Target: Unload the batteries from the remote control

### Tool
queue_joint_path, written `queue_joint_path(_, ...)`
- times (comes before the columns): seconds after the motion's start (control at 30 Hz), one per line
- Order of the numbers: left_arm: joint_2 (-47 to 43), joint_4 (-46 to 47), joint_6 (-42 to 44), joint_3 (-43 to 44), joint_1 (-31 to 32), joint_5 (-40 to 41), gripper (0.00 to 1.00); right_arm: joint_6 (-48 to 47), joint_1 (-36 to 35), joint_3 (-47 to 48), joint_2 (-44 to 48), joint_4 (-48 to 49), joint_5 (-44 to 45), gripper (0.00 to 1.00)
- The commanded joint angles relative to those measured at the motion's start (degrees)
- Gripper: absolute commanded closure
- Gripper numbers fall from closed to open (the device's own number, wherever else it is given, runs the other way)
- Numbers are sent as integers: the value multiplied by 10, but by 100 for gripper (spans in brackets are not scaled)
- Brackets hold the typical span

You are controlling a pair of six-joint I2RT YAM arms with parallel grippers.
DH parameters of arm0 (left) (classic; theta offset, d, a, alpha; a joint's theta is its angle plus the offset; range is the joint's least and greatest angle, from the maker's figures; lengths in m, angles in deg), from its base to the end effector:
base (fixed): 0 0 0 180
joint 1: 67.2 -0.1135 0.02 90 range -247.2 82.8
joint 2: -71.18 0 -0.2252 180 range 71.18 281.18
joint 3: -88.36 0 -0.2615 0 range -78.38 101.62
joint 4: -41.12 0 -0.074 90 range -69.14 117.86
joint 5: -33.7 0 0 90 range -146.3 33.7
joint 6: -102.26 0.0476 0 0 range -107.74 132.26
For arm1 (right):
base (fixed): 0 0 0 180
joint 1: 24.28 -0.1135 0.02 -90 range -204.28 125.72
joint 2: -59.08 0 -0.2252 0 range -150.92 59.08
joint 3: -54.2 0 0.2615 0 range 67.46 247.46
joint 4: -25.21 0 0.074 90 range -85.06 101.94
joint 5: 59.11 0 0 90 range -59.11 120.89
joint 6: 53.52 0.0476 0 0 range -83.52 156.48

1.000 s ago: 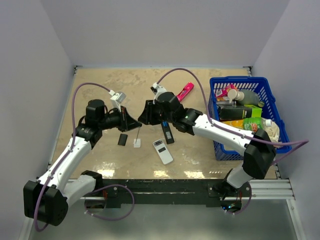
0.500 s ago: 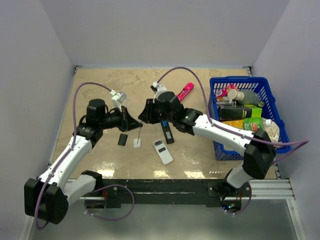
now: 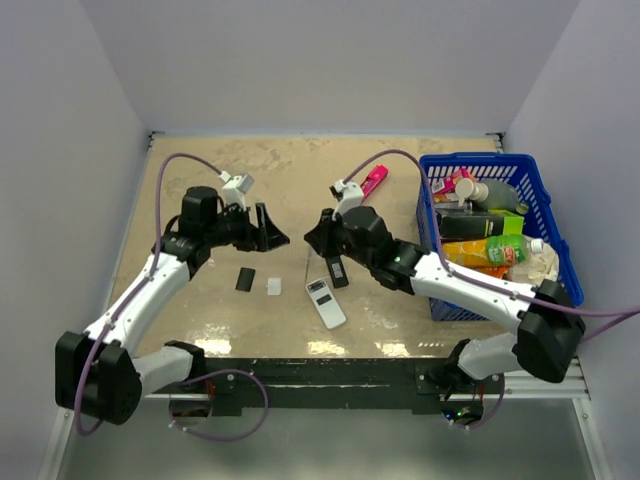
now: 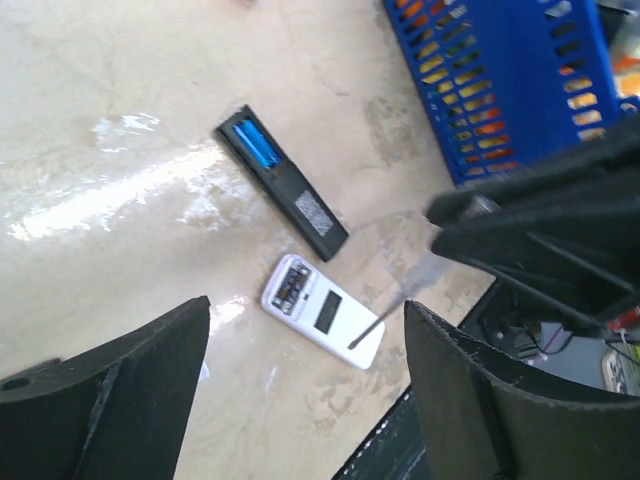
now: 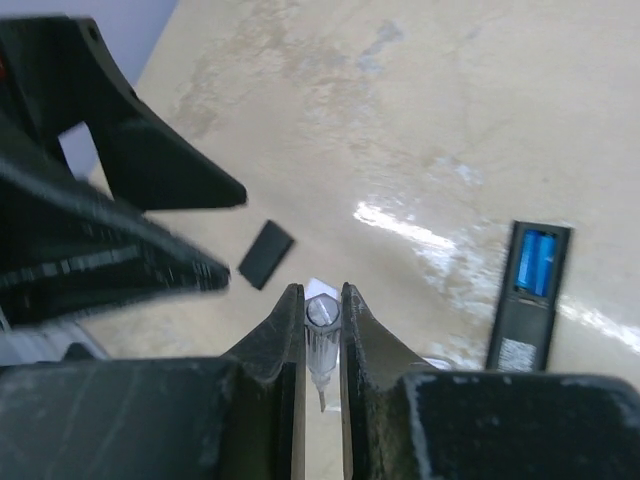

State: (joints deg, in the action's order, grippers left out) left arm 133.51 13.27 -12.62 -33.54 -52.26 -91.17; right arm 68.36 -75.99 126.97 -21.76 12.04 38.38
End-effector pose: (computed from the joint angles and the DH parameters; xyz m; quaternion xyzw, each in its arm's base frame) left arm 0.2558 -0.0964 0.2336 0.0722 0.8442 -0.4038 0.3451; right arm 0.2255 0.2756 0.2552 -0.1055 0.8176 0.3353 0.4560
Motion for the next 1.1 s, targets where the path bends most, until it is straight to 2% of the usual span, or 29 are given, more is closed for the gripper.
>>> queue_joint_path(0.0,94,-14,4,67,0,43,20,-28,-2,-84,45,104,88,100)
queue_joint_path(0.17,151,-8,-4,100,-1,37,22,-96,-14,-179,100,204,43,100)
queue_joint_path(0.23,169,-20,-3,110,0,45,22,-128,-16,-203,131,224,84,100)
queue_joint_path(0.33,194,-57,13,126,0,60,22,-144,-16,-202,139,201,114,100)
queue_joint_path(0.47,202,-56,8,88,-3,87,22,-146,-16,-207,119,207,106,100)
queue_joint_path(0.57,201,-41,-9,63,-8,89,22,-152,-16,-213,113,211,132,100)
queue_joint_path(0.7,210,-39,-24,65,-17,85,21,-165,-15,-204,90,214,154,100)
queue_joint_path(0.9,195,-49,-25,47,-49,63,21,-155,-16,-192,43,238,144,100)
queue_joint_path(1.0,184,-55,-16,25,-64,96,21,-155,-16,-192,16,257,138,100)
queue_joint_path(1.07,185,-56,-12,20,-79,75,21,-158,-16,-179,-6,259,137,100)
